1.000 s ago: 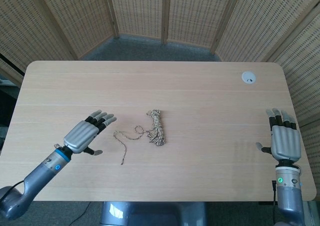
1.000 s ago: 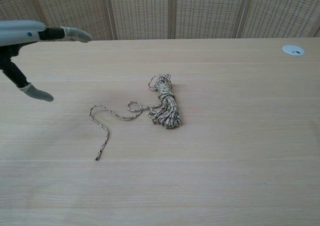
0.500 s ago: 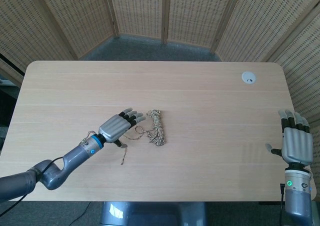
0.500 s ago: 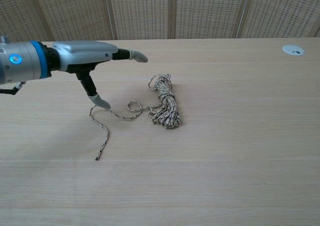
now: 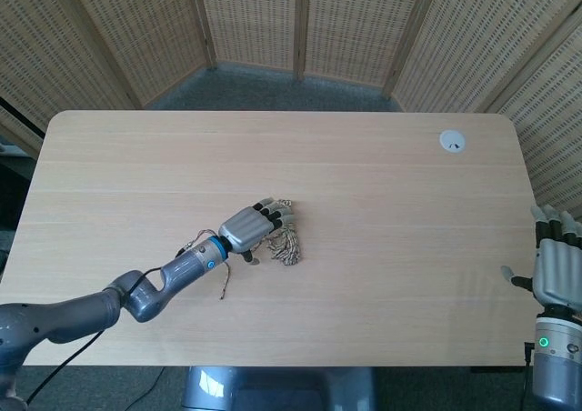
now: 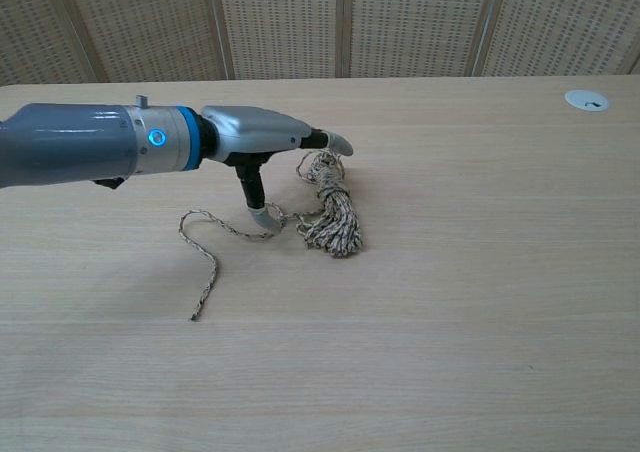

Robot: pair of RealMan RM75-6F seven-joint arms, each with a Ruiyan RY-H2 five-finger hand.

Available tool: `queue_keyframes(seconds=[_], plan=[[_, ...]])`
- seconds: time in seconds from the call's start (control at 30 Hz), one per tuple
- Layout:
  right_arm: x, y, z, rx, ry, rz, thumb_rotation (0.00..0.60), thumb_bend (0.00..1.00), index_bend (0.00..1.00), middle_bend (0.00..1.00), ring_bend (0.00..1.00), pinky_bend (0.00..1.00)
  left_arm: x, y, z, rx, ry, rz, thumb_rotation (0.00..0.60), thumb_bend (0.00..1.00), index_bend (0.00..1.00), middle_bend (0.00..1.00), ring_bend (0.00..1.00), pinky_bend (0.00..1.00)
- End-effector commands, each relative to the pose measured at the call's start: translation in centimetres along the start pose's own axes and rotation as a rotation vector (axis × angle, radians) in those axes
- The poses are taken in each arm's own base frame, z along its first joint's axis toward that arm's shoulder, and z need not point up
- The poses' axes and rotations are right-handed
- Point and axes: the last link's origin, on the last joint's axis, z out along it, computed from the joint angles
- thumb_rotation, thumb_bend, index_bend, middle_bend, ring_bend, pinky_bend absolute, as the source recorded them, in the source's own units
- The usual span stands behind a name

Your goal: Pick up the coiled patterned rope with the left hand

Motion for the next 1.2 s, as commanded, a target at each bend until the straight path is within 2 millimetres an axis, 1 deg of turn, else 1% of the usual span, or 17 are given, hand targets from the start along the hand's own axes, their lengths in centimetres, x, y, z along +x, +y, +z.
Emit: queue_keyframes(seconds=[0.03, 0.27, 0.3, 0.33, 0.4, 0.43, 0.47, 0.53, 0.6, 0.63, 0.73, 0.87, 0.97, 1.1, 1.13, 1.2], plan=[[0.3, 0.3, -0.1, -0.010, 0.009, 0.001, 0.600, 0.15, 0.00, 0.00, 0.00, 0.00, -0.2, 1.0, 2.2, -0.007, -0.021, 0.014, 0.600, 0.15, 0.00, 0.00, 0.00, 0.00], [0.6, 1.1, -0.5, -0.029, 0.029, 0.020, 0.600, 0.15, 0.00, 0.00, 0.00, 0.00, -0.3, 2.4, 4.9, -0.017, -0.029, 0.064, 0.600, 0.16, 0.00, 0.00, 0.00, 0.00], [0.6, 1.2, -0.5, -0.032, 0.031, 0.022, 0.600, 0.15, 0.00, 0.00, 0.00, 0.00, -0.4, 2.5, 5.1, -0.018, -0.028, 0.077, 0.600, 0.16, 0.02, 0.00, 0.00, 0.00], [0.6, 1.4, -0.5, -0.036, 0.033, 0.024, 0.600, 0.15, 0.00, 0.00, 0.00, 0.00, -0.4, 2.5, 5.3, -0.018, -0.026, 0.095, 0.600, 0.16, 0.04, 0.00, 0.00, 0.00], [0.7, 1.7, -0.6, -0.043, 0.036, 0.027, 0.600, 0.15, 0.00, 0.00, 0.00, 0.00, -0.5, 2.4, 5.5, -0.017, -0.026, 0.149, 0.600, 0.17, 0.13, 0.00, 0.00, 0.00], [0.7, 1.8, -0.7, -0.046, 0.037, 0.029, 0.600, 0.15, 0.00, 0.00, 0.00, 0.00, -0.7, 2.3, 5.6, -0.016, -0.027, 0.185, 0.600, 0.17, 0.19, 0.02, 0.00, 0.00], [0.8, 2.0, -0.7, -0.050, 0.039, 0.031, 0.600, 0.15, 0.00, 0.00, 0.00, 0.00, -0.8, 2.1, 5.6, -0.015, -0.027, 0.226, 0.600, 0.17, 0.23, 0.05, 0.02, 0.00], [0.9, 2.2, -0.7, -0.055, 0.043, 0.036, 0.600, 0.15, 0.00, 0.00, 0.00, 0.00, -1.2, 1.9, 5.6, -0.014, -0.026, 0.263, 0.600, 0.18, 0.31, 0.14, 0.11, 0.00], [1.0, 2.4, -0.7, -0.060, 0.044, 0.043, 0.600, 0.15, 0.00, 0.00, 0.00, 0.00, -1.6, 1.8, 5.4, -0.011, -0.024, 0.279, 0.600, 0.19, 0.38, 0.19, 0.18, 0.00], [1.0, 2.4, -0.8, -0.062, 0.044, 0.045, 0.600, 0.15, 0.00, 0.00, 0.00, 0.00, -1.8, 1.7, 5.3, -0.008, -0.020, 0.280, 0.600, 0.19, 0.41, 0.21, 0.20, 0.00], [0.9, 2.5, -0.8, -0.060, 0.040, 0.053, 0.600, 0.15, 0.00, 0.00, 0.00, 0.00, -2.0, 1.4, 5.1, 0.004, -0.006, 0.274, 0.600, 0.20, 0.44, 0.26, 0.27, 0.00], [0.9, 2.5, -0.9, -0.056, 0.041, 0.059, 0.600, 0.15, 0.00, 0.00, 0.00, 0.00, -1.7, 1.1, 4.9, 0.015, 0.049, 0.265, 0.600, 0.24, 0.55, 0.42, 0.47, 0.02], [1.0, 2.3, -0.9, -0.049, 0.043, 0.079, 0.600, 0.15, 0.00, 0.00, 0.00, 0.00, -1.7, 0.8, 4.7, 0.024, 0.061, 0.263, 0.600, 0.26, 0.61, 0.53, 0.59, 0.09], [1.1, 2.2, -0.8, -0.043, 0.047, 0.086, 0.600, 0.15, 0.00, 0.00, 0.00, 0.00, -1.9, 0.3, 4.3, 0.038, 0.079, 0.252, 0.600, 0.27, 0.72, 0.67, 0.77, 0.28], [1.1, 2.2, -0.8, -0.041, 0.048, 0.089, 0.600, 0.15, 0.00, 0.00, 0.00, 0.00, -1.9, 0.1, 4.2, 0.044, 0.086, 0.245, 0.600, 0.27, 0.74, 0.69, 0.80, 0.32], [1.1, 2.1, -0.8, -0.039, 0.049, 0.090, 0.600, 0.15, 0.00, 0.00, 0.00, 0.00, -1.5, -0.2, 3.8, 0.056, 0.116, 0.216, 0.600, 0.27, 0.76, 0.72, 0.83, 0.37]])
